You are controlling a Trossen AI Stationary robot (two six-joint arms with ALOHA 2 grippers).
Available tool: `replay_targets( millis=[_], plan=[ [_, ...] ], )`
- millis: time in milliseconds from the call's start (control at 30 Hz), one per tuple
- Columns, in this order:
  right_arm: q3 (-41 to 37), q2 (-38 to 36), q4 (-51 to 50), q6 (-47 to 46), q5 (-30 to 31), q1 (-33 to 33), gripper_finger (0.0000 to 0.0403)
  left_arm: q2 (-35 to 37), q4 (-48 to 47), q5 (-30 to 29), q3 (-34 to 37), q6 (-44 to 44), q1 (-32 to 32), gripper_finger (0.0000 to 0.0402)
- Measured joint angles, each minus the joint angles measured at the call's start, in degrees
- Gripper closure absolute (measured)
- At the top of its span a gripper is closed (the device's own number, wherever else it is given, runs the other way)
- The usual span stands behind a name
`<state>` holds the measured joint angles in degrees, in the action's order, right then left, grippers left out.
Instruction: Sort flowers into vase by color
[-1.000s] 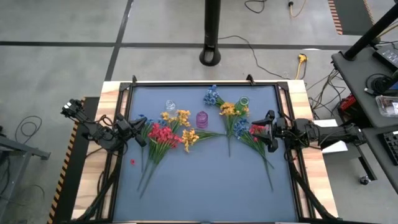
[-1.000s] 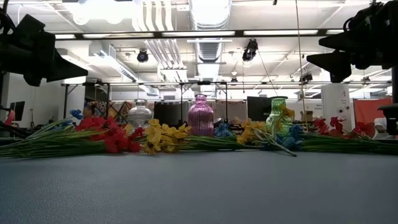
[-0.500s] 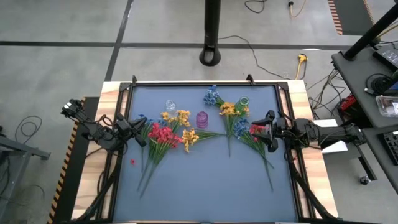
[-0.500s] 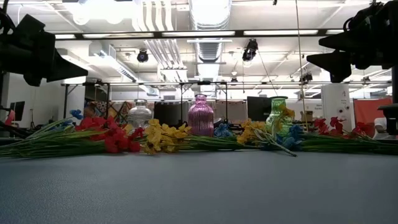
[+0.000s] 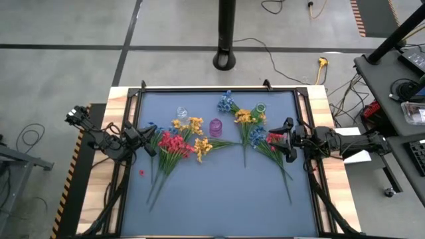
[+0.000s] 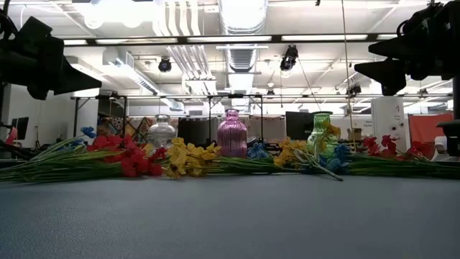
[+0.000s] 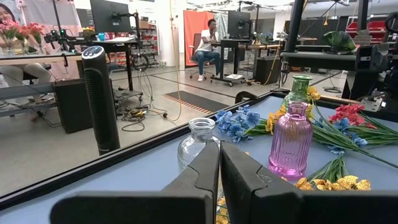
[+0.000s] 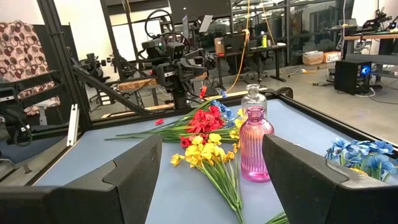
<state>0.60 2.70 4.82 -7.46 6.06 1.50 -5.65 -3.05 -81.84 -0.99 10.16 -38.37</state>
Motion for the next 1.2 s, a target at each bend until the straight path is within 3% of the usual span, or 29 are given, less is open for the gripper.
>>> replay_targets(
  millis=[300,367,467,567,733,867,967,1100,1200],
  plan=[
    [0.0,0.0,0.2,0.0,0.0,0.0,0.0131,0.0,0.1,0.0,0.0,0.3,0.0,0.0402],
    [0.0,0.0,1.6,-0.8,0.0,0.0,0.0131,0.0,1.8,0.9,0.0,7.8,0.0,0.0402],
    [0.0,0.0,7.6,-2.5,0.0,0.0,0.0131,0.0,4.7,3.8,0.0,26.7,0.0,0.0402],
    [0.0,0.0,12.5,-6.1,0.0,0.0,0.0131,0.0,4.9,3.1,0.0,32.5,0.0,0.0402],
    [0.0,0.0,15.5,-9.7,0.0,0.0,0.0131,-0.3,4.7,3.5,0.0,31.1,0.0,0.0402],
    [0.0,0.0,15.4,-9.1,0.0,0.0,0.0131,-1.6,2.8,10.0,0.0,27.1,0.0,0.0402],
    [0.0,0.0,16.4,-10.7,0.0,0.0,0.0131,-3.5,3.1,12.1,0.0,19.3,0.0,0.0402],
    [0.1,0.0,18.8,-12.8,3.8,0.0,0.0131,-5.9,12.2,11.3,-0.3,18.7,0.2,0.0402],
    [0.5,0.8,14.7,-17.4,9.2,0.0,0.0131,-8.3,18.0,19.2,-1.0,17.0,0.2,0.0402]
  ],
)
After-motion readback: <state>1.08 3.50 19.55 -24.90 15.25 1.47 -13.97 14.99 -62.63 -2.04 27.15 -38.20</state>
